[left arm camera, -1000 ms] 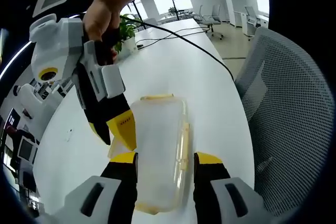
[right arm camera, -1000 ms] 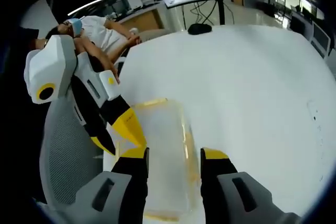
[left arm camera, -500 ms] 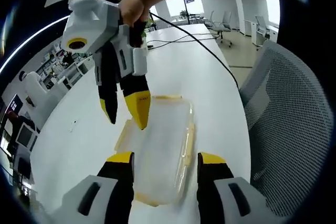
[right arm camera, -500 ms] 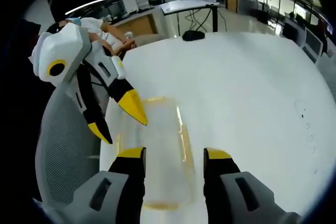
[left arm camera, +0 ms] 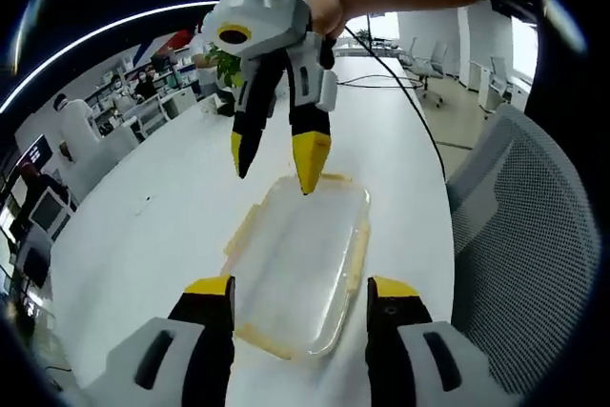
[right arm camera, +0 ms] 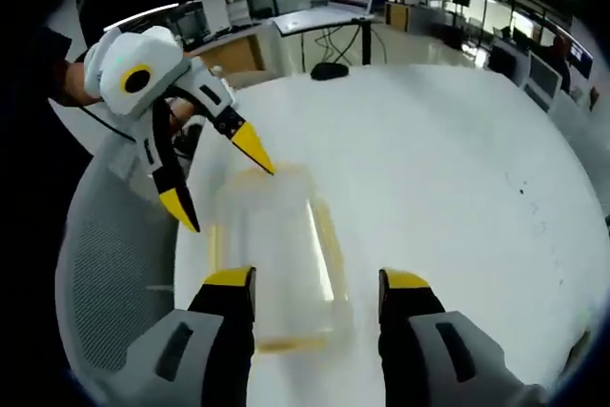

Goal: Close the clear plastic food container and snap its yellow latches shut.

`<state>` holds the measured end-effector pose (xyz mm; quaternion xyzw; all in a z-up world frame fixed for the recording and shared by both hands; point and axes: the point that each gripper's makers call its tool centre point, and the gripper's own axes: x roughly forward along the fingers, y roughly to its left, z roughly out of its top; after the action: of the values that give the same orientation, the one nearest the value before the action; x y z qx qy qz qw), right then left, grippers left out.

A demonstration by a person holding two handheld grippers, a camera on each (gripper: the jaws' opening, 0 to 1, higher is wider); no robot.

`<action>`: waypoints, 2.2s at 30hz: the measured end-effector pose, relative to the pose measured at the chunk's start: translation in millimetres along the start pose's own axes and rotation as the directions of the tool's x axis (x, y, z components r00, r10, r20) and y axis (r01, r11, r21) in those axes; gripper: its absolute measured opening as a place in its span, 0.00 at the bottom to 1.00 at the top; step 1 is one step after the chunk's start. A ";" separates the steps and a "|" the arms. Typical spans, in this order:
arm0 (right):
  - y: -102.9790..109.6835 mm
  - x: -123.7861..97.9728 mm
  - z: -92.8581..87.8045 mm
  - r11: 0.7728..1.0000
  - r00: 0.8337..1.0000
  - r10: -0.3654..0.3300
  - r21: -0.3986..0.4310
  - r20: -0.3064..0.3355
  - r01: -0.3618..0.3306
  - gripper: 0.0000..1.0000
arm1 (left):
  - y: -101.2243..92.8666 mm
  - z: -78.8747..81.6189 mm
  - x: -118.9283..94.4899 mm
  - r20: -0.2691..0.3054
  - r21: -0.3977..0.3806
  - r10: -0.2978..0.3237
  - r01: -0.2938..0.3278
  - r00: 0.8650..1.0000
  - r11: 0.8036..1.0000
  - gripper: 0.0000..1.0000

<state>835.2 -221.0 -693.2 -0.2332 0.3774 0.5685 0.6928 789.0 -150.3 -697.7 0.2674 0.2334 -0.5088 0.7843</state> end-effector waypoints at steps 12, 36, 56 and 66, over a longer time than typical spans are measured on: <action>5.8 -14.0 -16.0 0.997 0.996 -0.072 0.026 0.044 0.071 0.51 | 10.1 -9.5 -10.0 0.006 -0.091 0.039 -0.039 0.999 0.995 0.58; 20.9 -29.2 -44.3 0.969 0.960 -0.232 0.126 0.155 0.213 0.55 | 15.4 -26.7 -19.1 -0.001 -0.176 0.093 -0.092 0.996 0.980 0.61; 40.0 -7.9 -54.6 0.949 0.934 -0.299 0.162 0.194 0.270 0.51 | 10.7 -41.1 -10.6 -0.011 -0.209 0.124 -0.123 0.992 0.970 0.48; 43.6 -0.5 -54.3 0.945 0.930 -0.306 0.183 0.202 0.271 0.45 | 10.6 -39.7 -4.6 -0.006 -0.210 0.104 -0.103 0.995 0.972 0.47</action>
<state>779.1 -251.5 -721.2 -0.1661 0.2991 0.4527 0.8234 793.4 -117.5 -722.6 0.1937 0.2693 -0.4404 0.8342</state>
